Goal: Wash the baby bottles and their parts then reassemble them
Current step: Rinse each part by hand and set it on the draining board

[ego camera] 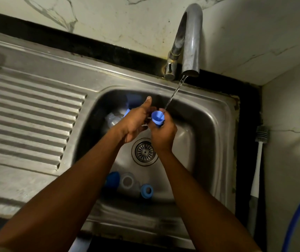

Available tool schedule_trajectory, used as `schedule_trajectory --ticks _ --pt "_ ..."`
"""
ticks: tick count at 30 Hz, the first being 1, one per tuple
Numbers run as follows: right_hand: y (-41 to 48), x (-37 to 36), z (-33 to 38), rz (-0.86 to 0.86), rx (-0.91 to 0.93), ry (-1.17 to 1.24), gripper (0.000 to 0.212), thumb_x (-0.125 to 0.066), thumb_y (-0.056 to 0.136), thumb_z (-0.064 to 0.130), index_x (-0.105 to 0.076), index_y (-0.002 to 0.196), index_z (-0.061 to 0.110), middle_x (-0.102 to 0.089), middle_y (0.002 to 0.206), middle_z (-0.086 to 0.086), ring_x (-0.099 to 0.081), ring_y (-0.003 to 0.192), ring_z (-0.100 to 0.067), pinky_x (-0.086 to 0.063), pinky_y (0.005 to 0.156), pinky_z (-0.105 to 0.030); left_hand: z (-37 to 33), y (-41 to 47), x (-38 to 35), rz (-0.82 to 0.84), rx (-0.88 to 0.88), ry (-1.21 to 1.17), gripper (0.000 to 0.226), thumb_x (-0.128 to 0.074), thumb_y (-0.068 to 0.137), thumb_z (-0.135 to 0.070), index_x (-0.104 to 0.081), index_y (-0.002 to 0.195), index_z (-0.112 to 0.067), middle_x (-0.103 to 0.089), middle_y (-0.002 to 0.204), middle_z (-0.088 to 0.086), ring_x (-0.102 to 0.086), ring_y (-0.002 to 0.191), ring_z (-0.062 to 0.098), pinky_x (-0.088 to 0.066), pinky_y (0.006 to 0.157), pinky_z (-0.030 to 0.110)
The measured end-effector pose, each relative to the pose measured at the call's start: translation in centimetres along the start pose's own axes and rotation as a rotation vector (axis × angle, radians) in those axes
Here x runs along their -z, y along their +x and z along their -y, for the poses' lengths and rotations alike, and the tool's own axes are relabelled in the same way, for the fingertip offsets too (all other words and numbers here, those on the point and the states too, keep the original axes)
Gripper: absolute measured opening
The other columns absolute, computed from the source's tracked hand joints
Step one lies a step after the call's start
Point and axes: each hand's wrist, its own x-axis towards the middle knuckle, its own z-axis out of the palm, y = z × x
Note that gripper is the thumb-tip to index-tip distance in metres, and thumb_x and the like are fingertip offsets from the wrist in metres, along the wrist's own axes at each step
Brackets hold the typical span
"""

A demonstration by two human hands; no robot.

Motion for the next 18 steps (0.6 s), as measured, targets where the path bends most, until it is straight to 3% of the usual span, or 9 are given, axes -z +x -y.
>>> schedule_trajectory --ticks 3,5,7,10,14,16,18 --pt "0.7 -0.2 0.1 -0.035 -0.044 -0.067 0.043 -0.076 0.085 0.009 -0.064 0.126 0.007 -0.070 0.115 -0.003 -0.066 0.105 -0.016 -0.054 0.095 -0.032 0.6 0.1 0.0 -0.034 -0.052 0.022 0.055 -0.035 0.104 -0.056 -0.055 0.141 -0.019 -0.056 0.144 0.001 -0.048 0.133 0.018 -0.032 0.116 0.044" --pt "0.9 -0.3 0.1 0.057 -0.031 -0.121 0.039 -0.072 0.088 0.008 -0.063 0.125 0.011 -0.067 0.116 0.003 -0.063 0.105 -0.011 -0.054 0.094 -0.027 0.9 0.2 -0.3 -0.066 -0.071 0.018 0.051 -0.036 0.105 -0.053 -0.056 0.138 -0.019 -0.059 0.139 0.001 -0.053 0.127 0.016 -0.038 0.109 0.037" --pt "1.4 -0.2 0.1 0.022 -0.061 -0.116 0.033 -0.069 0.090 0.011 -0.064 0.122 0.015 -0.067 0.113 0.002 -0.064 0.102 -0.012 -0.054 0.093 -0.033 1.4 0.4 -1.0 -0.085 -0.082 0.036 0.049 -0.036 0.106 -0.051 -0.058 0.135 -0.019 -0.063 0.131 -0.001 -0.059 0.114 0.010 -0.043 0.100 0.031" --pt "2.2 -0.4 1.1 0.082 -0.273 0.034 0.014 -0.058 0.097 0.019 -0.071 0.101 0.021 -0.068 0.099 -0.003 -0.061 0.090 -0.014 -0.051 0.087 -0.035 2.7 0.7 -2.1 -0.083 -0.103 0.047 0.044 -0.041 0.105 -0.048 -0.057 0.134 -0.019 -0.068 0.124 0.001 -0.066 0.109 0.013 -0.051 0.102 0.036" --pt "3.1 -0.2 1.1 0.211 -0.604 0.163 0.026 -0.056 0.098 0.028 -0.061 0.118 0.011 -0.068 0.115 -0.013 -0.066 0.105 -0.026 -0.056 0.088 -0.040 3.4 0.3 -3.5 -0.155 -0.166 0.046 0.034 -0.045 0.106 -0.040 -0.059 0.130 -0.020 -0.068 0.121 0.004 -0.065 0.110 0.012 -0.052 0.100 0.032" --pt "3.6 0.2 1.9 0.303 -0.701 0.192 0.026 -0.048 0.101 0.029 -0.066 0.102 0.009 -0.070 0.101 -0.015 -0.067 0.092 -0.025 -0.055 0.076 -0.034 3.4 0.1 -3.9 -0.148 -0.192 0.048 0.032 -0.045 0.106 -0.036 -0.059 0.131 -0.022 -0.067 0.122 0.004 -0.065 0.111 0.012 -0.052 0.100 0.032" --pt "4.6 0.5 2.1 0.282 -0.803 0.264 0.033 -0.040 0.101 0.025 -0.062 0.082 0.010 -0.065 0.081 -0.012 -0.063 0.073 -0.022 -0.053 0.067 -0.029 3.5 0.0 -4.1 -0.158 -0.270 0.122 0.030 -0.047 0.106 -0.032 -0.059 0.132 -0.021 -0.067 0.122 0.005 -0.065 0.110 0.012 -0.053 0.099 0.033"
